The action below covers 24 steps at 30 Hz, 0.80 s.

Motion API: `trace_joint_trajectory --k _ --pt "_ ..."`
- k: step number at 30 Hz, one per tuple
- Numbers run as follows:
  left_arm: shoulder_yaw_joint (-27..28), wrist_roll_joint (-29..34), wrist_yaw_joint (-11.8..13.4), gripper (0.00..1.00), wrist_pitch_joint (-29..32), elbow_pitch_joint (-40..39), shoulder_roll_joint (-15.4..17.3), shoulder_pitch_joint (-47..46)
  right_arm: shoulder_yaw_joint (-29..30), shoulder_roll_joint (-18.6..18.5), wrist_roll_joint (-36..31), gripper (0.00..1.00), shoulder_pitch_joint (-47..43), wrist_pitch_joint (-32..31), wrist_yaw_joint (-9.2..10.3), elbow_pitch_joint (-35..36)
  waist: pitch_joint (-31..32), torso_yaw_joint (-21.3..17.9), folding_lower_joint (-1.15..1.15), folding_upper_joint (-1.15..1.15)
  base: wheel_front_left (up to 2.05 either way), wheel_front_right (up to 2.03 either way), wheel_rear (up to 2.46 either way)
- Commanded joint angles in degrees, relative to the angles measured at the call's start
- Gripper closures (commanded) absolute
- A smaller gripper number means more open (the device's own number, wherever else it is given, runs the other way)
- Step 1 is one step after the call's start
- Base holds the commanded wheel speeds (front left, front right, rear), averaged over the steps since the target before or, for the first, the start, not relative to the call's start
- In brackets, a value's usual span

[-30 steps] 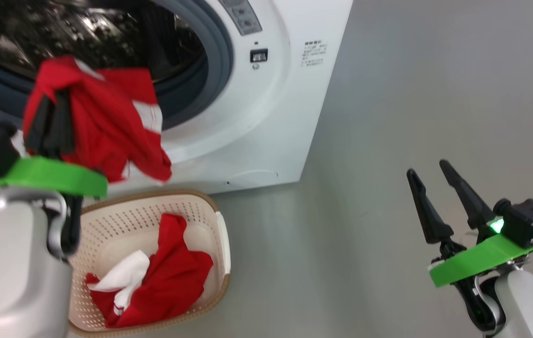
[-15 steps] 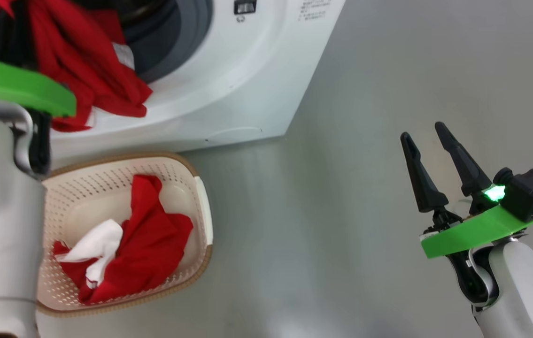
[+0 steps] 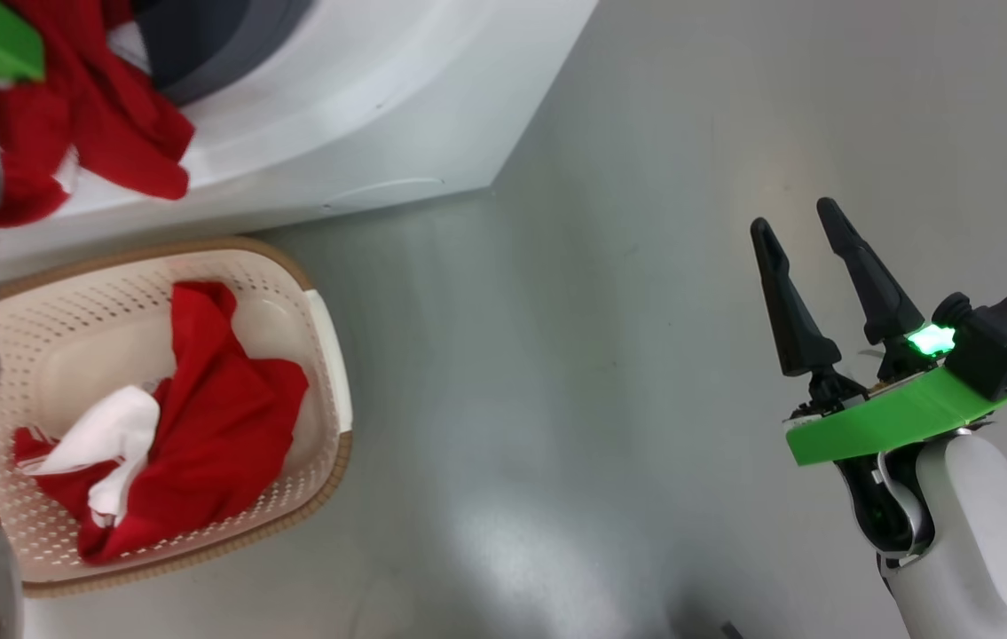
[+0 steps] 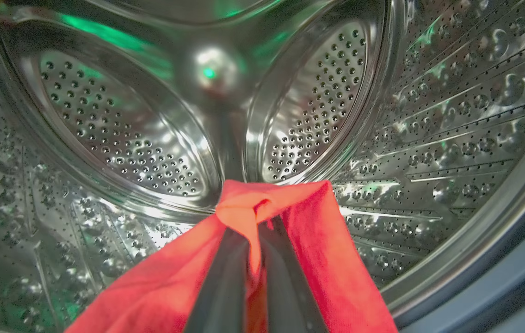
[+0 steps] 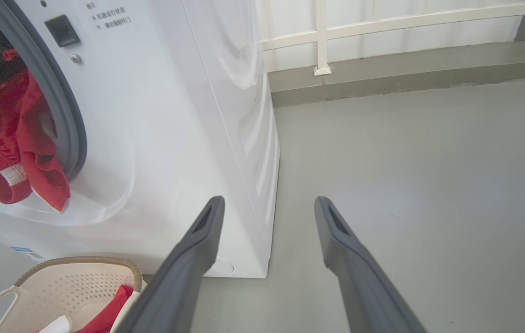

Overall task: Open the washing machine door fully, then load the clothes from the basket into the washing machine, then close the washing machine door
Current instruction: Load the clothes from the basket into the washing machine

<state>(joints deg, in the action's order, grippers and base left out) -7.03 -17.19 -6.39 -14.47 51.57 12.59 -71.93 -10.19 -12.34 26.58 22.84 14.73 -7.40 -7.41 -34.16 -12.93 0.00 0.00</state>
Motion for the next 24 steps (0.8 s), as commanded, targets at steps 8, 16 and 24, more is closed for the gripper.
trace_joint_trajectory --k 8,16,24 --pt "4.3 4.4 1.8 1.0 -0.5 -13.6 2.7 -2.6 -0.4 0.7 -0.9 0.0 0.8 0.3 -0.09 1.8 -3.7 -1.9 0.0 0.0 0.0 0.0 0.0" --pt "5.4 5.0 1.2 0.0 -0.5 -6.0 0.6 -0.4 -0.6 0.7 -1.1 0.0 1.1 0.3 -0.09 1.2 -3.4 -0.9 0.0 0.0 0.0 0.0 0.0" --pt "5.4 4.8 0.6 0.0 -0.5 0.0 -0.1 -0.9 -0.8 0.3 -1.1 0.0 1.1 0.3 -0.09 0.8 -2.8 0.4 0.0 0.0 0.0 0.0 0.0"
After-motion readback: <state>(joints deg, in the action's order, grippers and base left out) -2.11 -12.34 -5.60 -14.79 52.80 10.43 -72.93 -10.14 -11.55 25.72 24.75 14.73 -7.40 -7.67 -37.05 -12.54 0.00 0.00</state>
